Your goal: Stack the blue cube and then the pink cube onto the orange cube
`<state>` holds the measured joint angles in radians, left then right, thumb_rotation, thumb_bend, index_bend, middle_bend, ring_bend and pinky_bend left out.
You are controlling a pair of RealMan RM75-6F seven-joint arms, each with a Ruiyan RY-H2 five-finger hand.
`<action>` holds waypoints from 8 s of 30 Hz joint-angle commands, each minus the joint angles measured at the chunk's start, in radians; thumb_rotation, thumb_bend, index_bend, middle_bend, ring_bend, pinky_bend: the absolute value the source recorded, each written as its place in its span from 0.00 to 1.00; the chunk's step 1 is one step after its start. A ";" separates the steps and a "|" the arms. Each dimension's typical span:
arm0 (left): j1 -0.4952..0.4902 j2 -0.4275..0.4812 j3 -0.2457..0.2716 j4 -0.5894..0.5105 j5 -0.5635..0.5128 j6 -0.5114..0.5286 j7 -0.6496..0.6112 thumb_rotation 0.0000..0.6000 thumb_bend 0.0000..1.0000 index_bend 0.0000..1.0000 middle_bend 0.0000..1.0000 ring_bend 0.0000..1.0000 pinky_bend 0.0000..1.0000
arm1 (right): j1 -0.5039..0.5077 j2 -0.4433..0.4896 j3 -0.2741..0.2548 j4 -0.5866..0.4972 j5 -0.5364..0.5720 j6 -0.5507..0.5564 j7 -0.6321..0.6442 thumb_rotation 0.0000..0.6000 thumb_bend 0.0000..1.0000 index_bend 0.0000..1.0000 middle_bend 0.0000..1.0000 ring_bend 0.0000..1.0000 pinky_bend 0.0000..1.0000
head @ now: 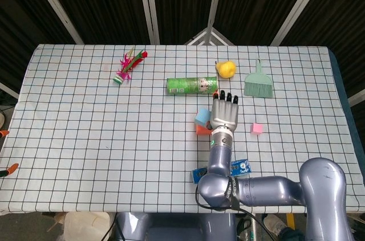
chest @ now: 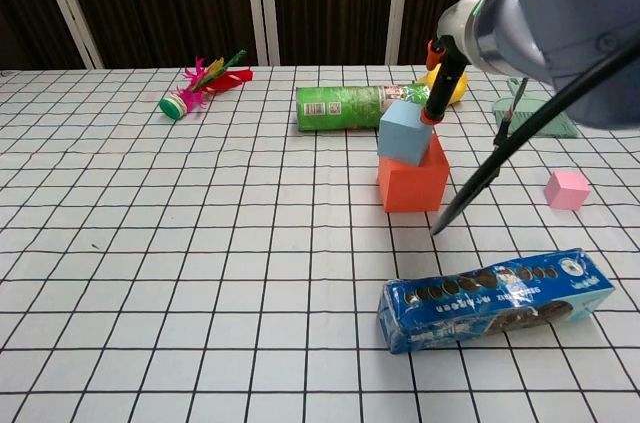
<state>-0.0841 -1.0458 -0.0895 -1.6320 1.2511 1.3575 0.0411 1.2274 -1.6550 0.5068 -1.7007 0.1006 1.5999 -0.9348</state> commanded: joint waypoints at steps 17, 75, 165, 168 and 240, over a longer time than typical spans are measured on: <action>-0.004 0.002 -0.001 0.004 -0.007 -0.012 -0.006 1.00 0.20 0.19 0.01 0.00 0.02 | -0.025 -0.066 0.057 0.024 -0.012 0.007 -0.066 1.00 0.36 0.18 0.07 0.03 0.00; -0.003 0.004 -0.003 -0.001 -0.019 -0.009 -0.001 1.00 0.20 0.21 0.01 0.00 0.02 | -0.032 -0.130 0.204 0.078 0.034 0.025 -0.096 1.00 0.24 0.24 0.07 0.02 0.00; -0.004 -0.020 -0.006 -0.035 -0.057 0.016 0.109 1.00 0.20 0.21 0.01 0.00 0.02 | -0.275 0.221 -0.111 -0.076 -0.476 -0.628 0.298 1.00 0.41 0.44 0.07 0.02 0.00; -0.004 -0.021 -0.004 -0.038 -0.053 0.017 0.114 1.00 0.20 0.21 0.01 0.00 0.02 | -0.274 0.219 -0.125 -0.056 -0.506 -0.636 0.322 1.00 0.41 0.44 0.07 0.02 0.00; -0.006 -0.053 -0.008 -0.062 -0.088 0.048 0.223 1.00 0.20 0.21 0.01 0.00 0.02 | -0.333 0.239 -0.236 0.266 -1.055 -0.916 0.931 1.00 0.42 0.44 0.07 0.03 0.00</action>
<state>-0.0897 -1.0990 -0.0979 -1.6936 1.1635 1.4057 0.2639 0.8947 -1.4166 0.2714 -1.4353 -0.9545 0.6840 -0.0041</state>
